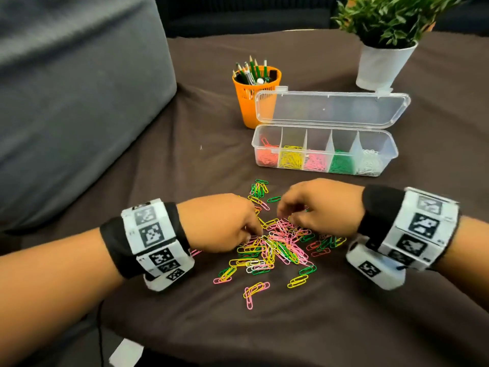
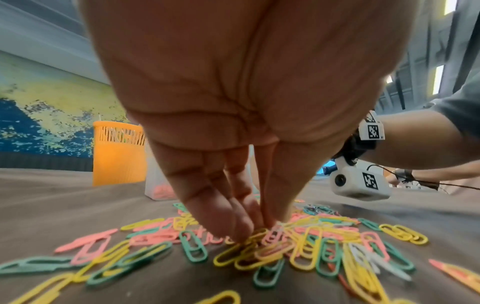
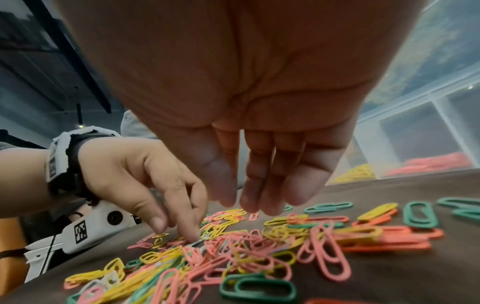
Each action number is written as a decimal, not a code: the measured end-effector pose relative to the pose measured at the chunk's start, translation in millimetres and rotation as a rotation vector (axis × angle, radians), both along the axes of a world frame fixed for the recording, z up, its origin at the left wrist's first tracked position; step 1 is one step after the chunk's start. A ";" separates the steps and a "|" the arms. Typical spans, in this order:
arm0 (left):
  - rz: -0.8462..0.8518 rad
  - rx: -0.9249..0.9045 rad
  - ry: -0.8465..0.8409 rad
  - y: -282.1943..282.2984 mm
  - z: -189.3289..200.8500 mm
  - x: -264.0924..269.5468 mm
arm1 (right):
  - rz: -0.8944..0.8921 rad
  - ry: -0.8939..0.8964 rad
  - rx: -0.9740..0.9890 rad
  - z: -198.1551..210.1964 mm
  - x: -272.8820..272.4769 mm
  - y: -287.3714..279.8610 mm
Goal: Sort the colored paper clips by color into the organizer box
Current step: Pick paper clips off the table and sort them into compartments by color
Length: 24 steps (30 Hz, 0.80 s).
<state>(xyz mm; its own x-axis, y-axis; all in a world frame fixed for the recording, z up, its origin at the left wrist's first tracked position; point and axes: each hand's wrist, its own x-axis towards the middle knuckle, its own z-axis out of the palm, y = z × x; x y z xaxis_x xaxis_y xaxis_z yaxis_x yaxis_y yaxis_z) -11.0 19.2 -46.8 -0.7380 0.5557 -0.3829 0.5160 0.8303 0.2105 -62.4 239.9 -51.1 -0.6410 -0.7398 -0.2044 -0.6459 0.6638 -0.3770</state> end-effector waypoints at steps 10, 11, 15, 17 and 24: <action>0.212 0.072 0.110 -19.2 -8.3 -5.8 | -0.044 0.093 0.224 -1.8 -8.0 8.0; 0.220 0.081 0.121 -19.8 -8.0 -6.7 | -0.037 0.114 0.205 -0.9 -7.1 6.9; 0.214 0.052 0.108 -15.6 -8.6 -10.9 | -0.033 0.109 0.161 -3.8 3.3 -13.7; 0.215 0.042 0.101 -13.2 -9.9 -13.0 | -0.065 0.087 0.232 -5.1 5.3 -24.7; 0.207 0.071 0.054 -20.7 -8.9 -17.5 | -0.043 -0.029 0.150 -3.9 2.4 -27.4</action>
<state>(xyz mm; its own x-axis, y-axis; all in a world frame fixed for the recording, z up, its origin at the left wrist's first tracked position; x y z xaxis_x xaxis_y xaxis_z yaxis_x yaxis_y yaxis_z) -28.5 -1.5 -55.7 -0.8574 0.4145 -0.3052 0.3481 0.9037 0.2494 -60.0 212.5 -55.1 -0.6634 -0.6718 -0.3294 -0.6062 0.7407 -0.2897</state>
